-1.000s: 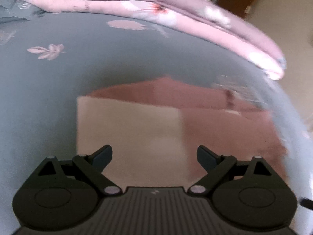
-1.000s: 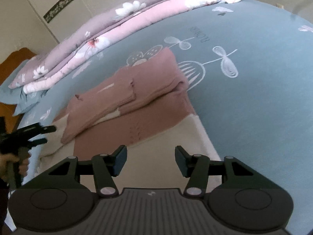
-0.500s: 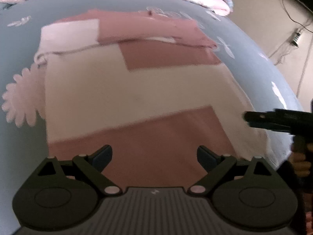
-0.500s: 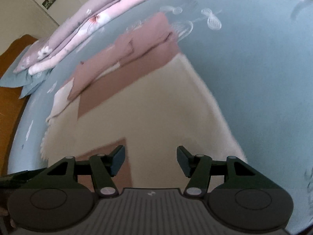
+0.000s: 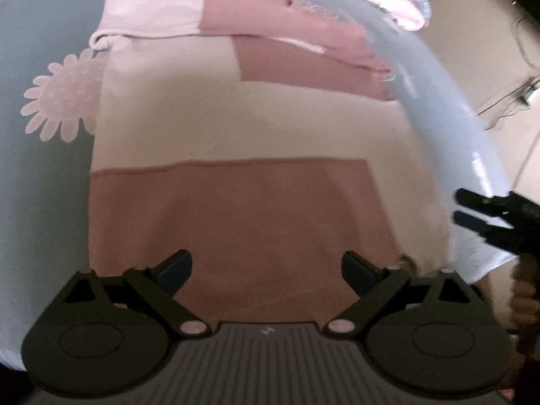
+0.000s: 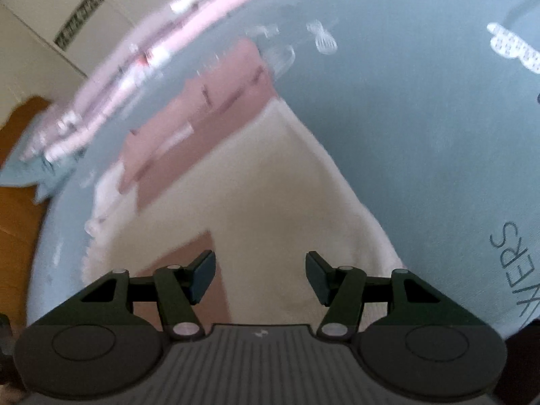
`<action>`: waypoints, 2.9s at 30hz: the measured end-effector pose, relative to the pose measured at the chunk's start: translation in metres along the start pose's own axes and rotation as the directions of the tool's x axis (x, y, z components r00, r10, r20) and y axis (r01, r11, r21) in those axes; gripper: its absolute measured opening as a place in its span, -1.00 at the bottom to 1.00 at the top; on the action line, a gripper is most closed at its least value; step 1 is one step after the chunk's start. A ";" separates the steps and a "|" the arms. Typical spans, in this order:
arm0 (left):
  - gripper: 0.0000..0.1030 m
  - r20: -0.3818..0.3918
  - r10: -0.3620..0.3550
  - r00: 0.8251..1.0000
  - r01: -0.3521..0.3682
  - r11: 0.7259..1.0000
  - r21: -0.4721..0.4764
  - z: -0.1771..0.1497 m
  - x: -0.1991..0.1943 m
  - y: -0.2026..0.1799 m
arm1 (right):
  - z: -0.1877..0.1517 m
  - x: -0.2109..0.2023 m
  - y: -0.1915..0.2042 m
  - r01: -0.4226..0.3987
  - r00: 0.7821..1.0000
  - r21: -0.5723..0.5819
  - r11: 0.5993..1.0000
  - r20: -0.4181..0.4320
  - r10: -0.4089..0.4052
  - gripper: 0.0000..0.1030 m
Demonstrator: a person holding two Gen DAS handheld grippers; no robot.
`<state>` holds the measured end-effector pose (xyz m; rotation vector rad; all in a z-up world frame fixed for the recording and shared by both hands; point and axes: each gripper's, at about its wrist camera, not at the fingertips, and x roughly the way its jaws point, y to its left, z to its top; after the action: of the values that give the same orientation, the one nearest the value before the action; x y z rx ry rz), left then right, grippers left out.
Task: Fold clothes
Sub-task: 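Move both open grippers over the sweater toward its pink ribbed hem, then close both grippers on the pink ribbed hem of the sweater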
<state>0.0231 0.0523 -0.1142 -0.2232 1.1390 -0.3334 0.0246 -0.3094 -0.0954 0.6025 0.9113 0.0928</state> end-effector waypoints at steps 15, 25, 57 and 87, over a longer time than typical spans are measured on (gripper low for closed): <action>0.88 -0.043 0.053 0.998 -0.052 0.998 0.021 -0.011 0.009 -0.008 | -0.001 0.001 -0.027 0.017 1.000 0.130 0.991 0.019 -0.020 0.28; 0.88 -0.091 0.127 0.988 -0.127 0.992 0.010 -0.010 0.036 -0.008 | 0.015 0.036 -0.063 0.015 0.999 0.202 0.979 0.043 -0.024 -0.12; 0.87 0.262 0.076 0.962 -0.007 0.967 -0.253 0.028 -0.106 0.077 | -0.089 0.067 0.216 -0.270 0.958 -0.762 0.589 -0.272 0.088 -0.03; 0.87 0.245 0.047 0.968 0.027 0.956 -0.291 -0.011 -0.102 0.137 | -0.234 0.121 0.284 -0.104 0.973 -0.895 0.435 -0.182 -0.141 -0.42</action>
<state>-0.0053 0.2170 -0.0780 -0.5065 0.9351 -0.1207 -0.0297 0.0719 -0.1399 -0.4755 0.9402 0.6197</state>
